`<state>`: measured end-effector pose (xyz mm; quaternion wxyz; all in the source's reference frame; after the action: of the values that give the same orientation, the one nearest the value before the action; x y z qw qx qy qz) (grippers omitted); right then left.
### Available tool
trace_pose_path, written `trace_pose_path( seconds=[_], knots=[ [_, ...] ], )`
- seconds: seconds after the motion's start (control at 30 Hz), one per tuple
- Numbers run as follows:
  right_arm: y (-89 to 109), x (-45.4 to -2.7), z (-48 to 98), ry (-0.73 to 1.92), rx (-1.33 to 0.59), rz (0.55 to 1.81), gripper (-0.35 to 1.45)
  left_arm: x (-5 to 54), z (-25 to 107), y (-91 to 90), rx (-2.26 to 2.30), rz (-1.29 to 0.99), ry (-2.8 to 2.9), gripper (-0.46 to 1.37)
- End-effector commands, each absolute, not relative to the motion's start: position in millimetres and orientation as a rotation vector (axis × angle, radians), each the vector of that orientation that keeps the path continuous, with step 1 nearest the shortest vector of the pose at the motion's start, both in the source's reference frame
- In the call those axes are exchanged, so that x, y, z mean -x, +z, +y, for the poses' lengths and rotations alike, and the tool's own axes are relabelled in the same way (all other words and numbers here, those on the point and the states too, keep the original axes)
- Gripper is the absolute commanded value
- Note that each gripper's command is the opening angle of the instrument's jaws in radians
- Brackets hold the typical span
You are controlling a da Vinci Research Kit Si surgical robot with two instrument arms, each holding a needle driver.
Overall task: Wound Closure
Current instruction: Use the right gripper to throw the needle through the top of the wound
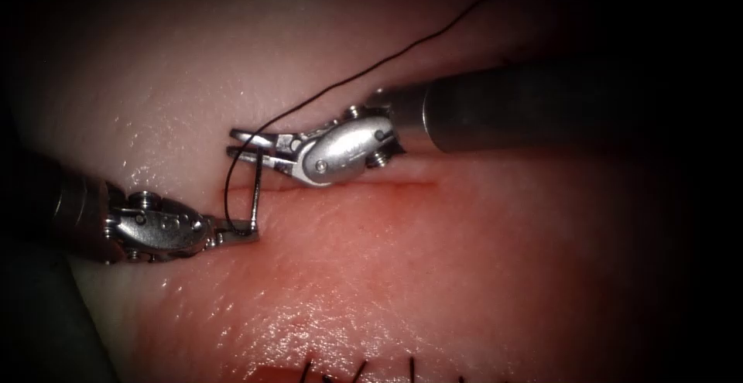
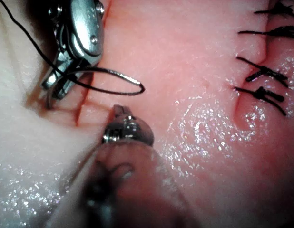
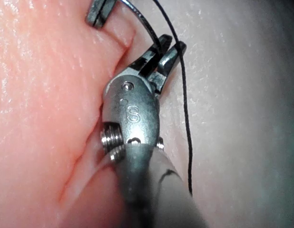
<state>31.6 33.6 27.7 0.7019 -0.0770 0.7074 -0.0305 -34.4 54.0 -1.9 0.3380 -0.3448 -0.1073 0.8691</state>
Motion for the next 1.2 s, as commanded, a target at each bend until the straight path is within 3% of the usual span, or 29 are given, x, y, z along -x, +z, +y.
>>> trace_pose_path(
  seconds=[0.03,0.63,1.2],
  knots=[
    [28.0,-31.5,33.3,-0.055,0.163,1.569,-0.35,34.4,54.0,-1.8,0.901,-0.284,2.265,-0.35],
    [30.4,-32.1,32.0,0.153,-0.062,1.443,-0.35,34.3,54.2,-1.6,0.910,-0.279,2.260,-0.35],
    [25.0,-32.3,38.0,0.288,-0.082,1.484,-0.35,33.7,54.1,1.9,0.915,-0.254,2.243,-0.35]
  ],
)
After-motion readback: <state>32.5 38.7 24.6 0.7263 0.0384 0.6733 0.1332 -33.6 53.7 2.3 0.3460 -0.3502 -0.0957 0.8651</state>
